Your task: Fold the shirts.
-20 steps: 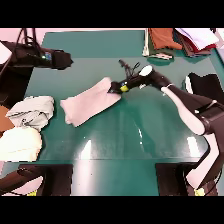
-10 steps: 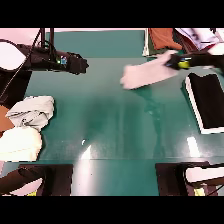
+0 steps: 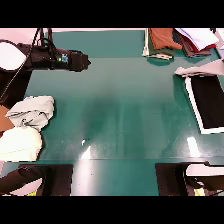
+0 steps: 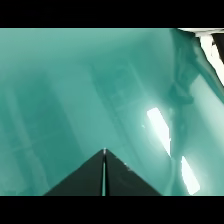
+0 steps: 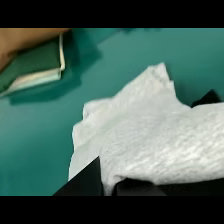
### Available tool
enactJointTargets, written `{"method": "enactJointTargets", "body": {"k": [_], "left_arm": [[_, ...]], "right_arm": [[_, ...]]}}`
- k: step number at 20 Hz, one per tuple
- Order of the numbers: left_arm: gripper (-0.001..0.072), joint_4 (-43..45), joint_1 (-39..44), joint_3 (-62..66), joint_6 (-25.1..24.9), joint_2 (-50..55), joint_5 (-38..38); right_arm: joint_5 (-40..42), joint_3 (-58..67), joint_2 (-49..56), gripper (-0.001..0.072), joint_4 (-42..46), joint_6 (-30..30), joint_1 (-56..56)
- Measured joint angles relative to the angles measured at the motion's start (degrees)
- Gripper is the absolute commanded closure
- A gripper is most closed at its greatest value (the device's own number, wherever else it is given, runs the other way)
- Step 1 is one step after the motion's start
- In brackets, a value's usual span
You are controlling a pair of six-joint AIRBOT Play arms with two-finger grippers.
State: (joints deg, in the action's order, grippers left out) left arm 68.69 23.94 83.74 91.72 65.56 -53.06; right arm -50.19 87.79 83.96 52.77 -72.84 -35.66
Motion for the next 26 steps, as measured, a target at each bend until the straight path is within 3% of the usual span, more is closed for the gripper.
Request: {"method": "enactJointTargets", "body": {"k": [5, 11, 22, 23, 25, 26], "left_arm": [[0.0689, -0.11, 0.0, 0.0, 0.81, 0.0, -0.55], [0.0689, -0.11, 0.0, 0.0, 0.96, 0.0, -1.07], [0.0688, -0.11, 0.0, 0.0, 0.63, 0.0, -3.48], [0.0688, -0.11, 0.0, 0.0, 0.35, 0.0, -3.5], [0.0688, -0.11, 0.0, 0.0, -0.09, 0.0, -3.54], [0.0688, -0.11, 0.0, 0.0, -0.26, 0.0, -3.54]], "right_arm": [[3.76, 6.56, -0.13, 0.0699, -2.47, 1.64, -1.09], [-2.86, 10.82, -1.95, 0.07, -0.52, 1.99, -2.69], [-11.37, -18.47, -21.14, 0.0692, 14.19, -2.1, -7.02], [-12.46, -21.33, -22.91, 0.0596, 14.6, -2.4, -8.39], [-14.16, -26.43, -26.05, 0.0235, 15.5, -2.75, -11.61], [-14.93, -28.85, -27.43, 0.0175, 15.65, -2.91, -13.42]]}}
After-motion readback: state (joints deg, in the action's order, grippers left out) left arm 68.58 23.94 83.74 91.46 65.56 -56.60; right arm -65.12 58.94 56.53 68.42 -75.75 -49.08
